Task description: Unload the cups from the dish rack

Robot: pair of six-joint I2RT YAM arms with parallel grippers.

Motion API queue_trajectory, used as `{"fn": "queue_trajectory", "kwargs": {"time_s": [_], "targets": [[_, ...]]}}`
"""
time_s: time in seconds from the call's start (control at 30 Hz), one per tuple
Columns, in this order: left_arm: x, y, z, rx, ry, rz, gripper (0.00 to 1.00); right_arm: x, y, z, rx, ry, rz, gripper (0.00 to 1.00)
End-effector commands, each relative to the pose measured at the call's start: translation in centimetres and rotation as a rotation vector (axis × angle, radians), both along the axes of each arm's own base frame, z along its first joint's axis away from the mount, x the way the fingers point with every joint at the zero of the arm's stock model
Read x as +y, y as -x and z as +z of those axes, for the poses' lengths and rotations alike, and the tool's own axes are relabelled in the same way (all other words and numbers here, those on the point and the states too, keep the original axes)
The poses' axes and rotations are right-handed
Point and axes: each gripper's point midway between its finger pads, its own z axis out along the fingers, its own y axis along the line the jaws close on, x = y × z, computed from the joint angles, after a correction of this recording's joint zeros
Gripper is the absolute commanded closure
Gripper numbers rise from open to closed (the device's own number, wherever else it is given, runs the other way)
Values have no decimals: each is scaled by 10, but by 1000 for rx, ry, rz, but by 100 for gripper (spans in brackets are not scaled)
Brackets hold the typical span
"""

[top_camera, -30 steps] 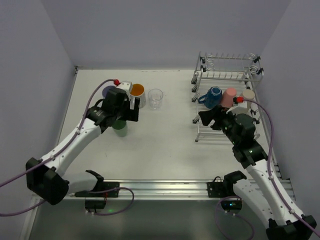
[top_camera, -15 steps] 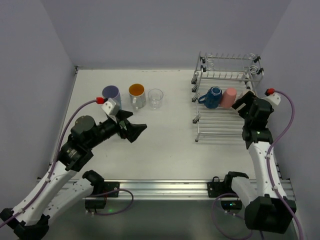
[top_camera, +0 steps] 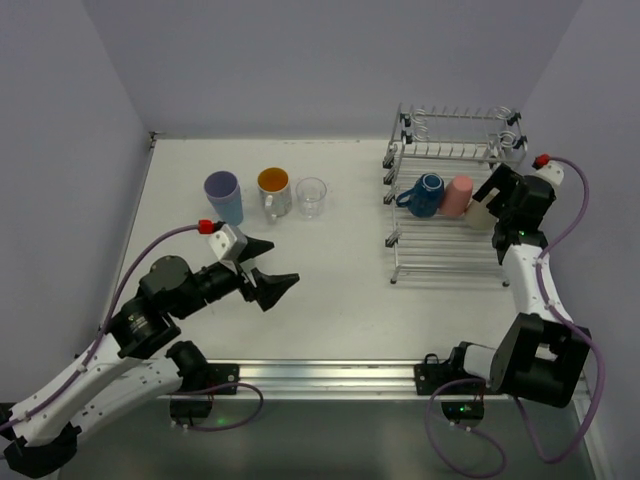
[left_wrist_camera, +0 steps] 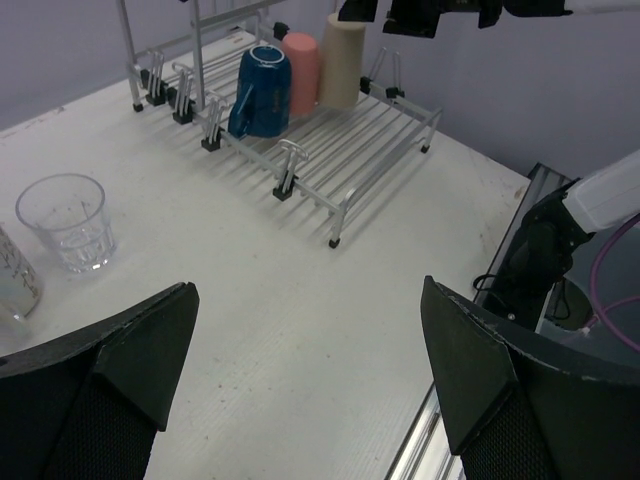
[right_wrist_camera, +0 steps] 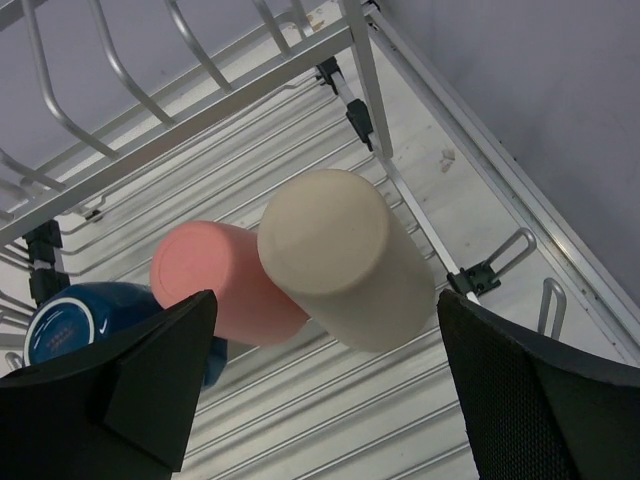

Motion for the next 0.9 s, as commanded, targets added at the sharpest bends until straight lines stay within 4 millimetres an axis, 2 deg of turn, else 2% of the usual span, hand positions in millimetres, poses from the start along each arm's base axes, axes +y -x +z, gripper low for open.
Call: {"fn": "queue_trajectory", "kwargs": {"time_s": [0.0,0.23,0.47,0.77,0.8,0.87], "targets": [[4,1,7,-44,5,21,0,-2,-21,40,-103,97,77,6],[3,4,8,-49,5,17,0,-7,-33,24,-41,140,96,9],[2,1,4,-41,-8,28,0,-15,-47,-1,22,132,82,16],[2,-4,0,-36,-19,47,0,-20,-54,-13,13,131,62,22],[3,-5,-1,-36,-20,55,0,-21,-54,-15,13,135,56,23],[3,-7,-2,-34,-23,61,0,-24,-50,-15,6,154,42,34]]}}
